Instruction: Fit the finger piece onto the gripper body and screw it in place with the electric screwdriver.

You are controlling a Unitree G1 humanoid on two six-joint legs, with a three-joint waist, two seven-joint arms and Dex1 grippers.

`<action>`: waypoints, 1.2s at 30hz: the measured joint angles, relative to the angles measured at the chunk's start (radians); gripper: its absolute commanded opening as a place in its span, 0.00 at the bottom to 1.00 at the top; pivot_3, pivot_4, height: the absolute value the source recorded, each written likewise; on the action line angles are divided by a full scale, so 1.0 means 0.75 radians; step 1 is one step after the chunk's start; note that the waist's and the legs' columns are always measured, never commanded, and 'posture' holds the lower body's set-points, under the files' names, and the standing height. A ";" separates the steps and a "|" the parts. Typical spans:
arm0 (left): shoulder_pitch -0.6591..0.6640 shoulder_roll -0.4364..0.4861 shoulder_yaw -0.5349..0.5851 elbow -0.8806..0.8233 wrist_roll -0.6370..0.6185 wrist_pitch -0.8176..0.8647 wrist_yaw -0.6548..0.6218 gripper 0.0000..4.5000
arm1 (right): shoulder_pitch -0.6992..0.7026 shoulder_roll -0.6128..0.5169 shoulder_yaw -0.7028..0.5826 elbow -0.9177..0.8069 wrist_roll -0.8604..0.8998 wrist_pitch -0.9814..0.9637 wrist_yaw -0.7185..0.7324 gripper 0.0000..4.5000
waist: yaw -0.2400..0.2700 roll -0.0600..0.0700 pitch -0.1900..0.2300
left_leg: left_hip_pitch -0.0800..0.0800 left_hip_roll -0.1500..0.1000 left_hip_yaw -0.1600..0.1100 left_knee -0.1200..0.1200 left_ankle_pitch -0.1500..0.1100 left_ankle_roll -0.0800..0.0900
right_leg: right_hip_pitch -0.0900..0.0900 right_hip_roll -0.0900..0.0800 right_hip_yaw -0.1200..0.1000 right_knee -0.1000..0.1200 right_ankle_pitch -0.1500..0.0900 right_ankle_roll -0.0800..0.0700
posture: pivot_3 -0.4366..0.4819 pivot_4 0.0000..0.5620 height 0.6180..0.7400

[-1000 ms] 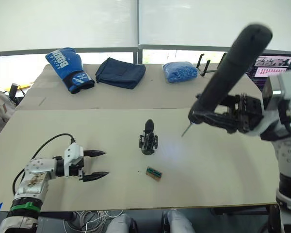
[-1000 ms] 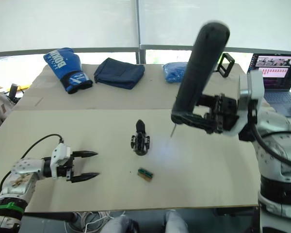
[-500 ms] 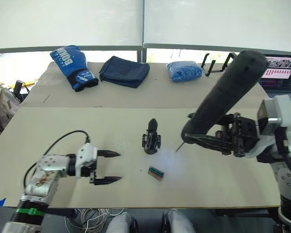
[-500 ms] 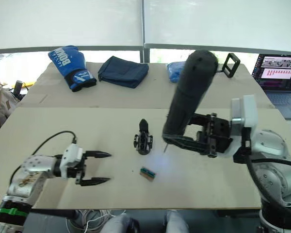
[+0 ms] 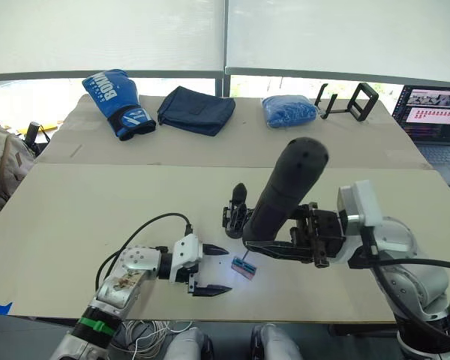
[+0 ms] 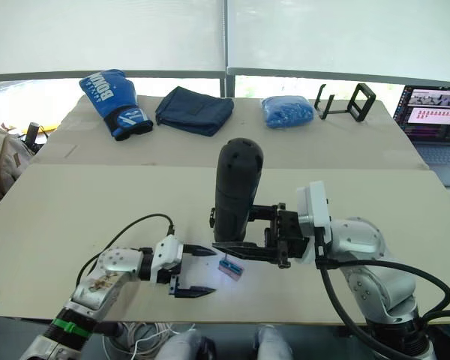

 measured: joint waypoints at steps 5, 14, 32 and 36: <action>-0.051 -0.060 -0.040 0.069 0.053 -0.049 0.021 0.99 | 0.008 0.007 0.022 0.036 -0.053 -0.044 0.025 0.43 | 0.009 0.000 0.000 | 0.005 0.000 -0.001 0.001 -0.001 0.001 | 0.007 -0.001 0.000 -0.001 0.000 0.000 | 0.48 0.27 1.00; -0.069 -0.115 -0.063 0.102 0.091 -0.066 0.058 0.99 | 0.018 0.027 0.059 0.060 -0.127 -0.077 0.025 0.43 | 0.016 0.000 0.000 | 0.013 -0.001 -0.005 0.001 -0.004 0.007 | 0.018 -0.007 -0.004 -0.004 0.000 0.002 | 0.48 0.27 1.00; -0.099 -0.120 -0.085 0.123 0.086 -0.057 0.006 0.99 | 0.032 0.027 0.070 0.126 -0.182 -0.088 0.045 0.43 | 0.015 0.000 0.000 | 0.012 -0.002 -0.005 0.001 -0.004 0.008 | 0.019 -0.008 -0.005 -0.005 -0.001 0.003 | 0.48 0.27 1.00; -0.107 -0.123 -0.085 0.138 0.086 -0.063 -0.006 0.99 | 0.035 0.028 0.070 0.134 -0.182 -0.088 0.032 0.43 | 0.015 0.000 0.000 | 0.013 -0.002 -0.006 0.001 -0.004 0.008 | 0.019 -0.008 -0.005 -0.005 -0.001 0.003 | 0.48 0.27 1.00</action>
